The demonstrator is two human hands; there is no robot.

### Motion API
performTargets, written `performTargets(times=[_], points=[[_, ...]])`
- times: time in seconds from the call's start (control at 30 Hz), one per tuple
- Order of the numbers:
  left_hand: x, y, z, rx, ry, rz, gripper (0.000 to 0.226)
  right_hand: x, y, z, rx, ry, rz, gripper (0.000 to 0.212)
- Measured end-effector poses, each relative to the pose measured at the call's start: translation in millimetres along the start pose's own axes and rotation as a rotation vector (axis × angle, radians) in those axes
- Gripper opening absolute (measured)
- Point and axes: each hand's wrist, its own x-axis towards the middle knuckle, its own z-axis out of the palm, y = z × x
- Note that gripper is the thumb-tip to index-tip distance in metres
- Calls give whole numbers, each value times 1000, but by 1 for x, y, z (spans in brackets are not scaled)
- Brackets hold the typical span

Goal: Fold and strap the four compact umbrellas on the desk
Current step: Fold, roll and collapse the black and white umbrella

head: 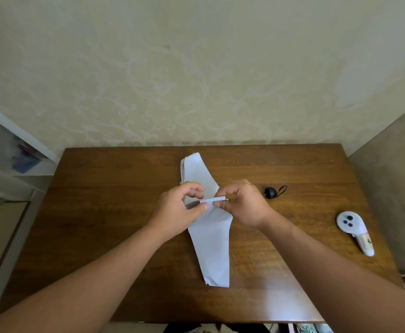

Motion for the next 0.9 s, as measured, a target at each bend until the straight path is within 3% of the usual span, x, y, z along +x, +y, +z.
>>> performTargets(times=[0.1, 0.2, 0.33, 0.37, 0.5, 0.63, 0.9], points=[[-5, -2, 6, 89, -140, -8, 55, -9, -1, 1, 30, -50, -64, 14], [-9, -12, 16, 181, -149, 40, 28, -27, -3, 5, -68, -14, -149, 22], [-20, -28, 28, 171, -194, 28, 13, -44, 11, 22, -362, -92, -126, 61], [-22, -31, 31, 157, -212, 19, 12, -45, 16, 26, -388, -92, -131, 59], [-34, -40, 41, 145, -235, -1, 16, -50, 30, 37, -411, -72, -251, 18], [-41, -60, 51, 350, -257, 219, 34, -68, 42, 50, -414, -117, -259, 27], [-58, -97, 77, 611, -323, 480, 14, -94, 64, 83, -529, -204, -293, 20]])
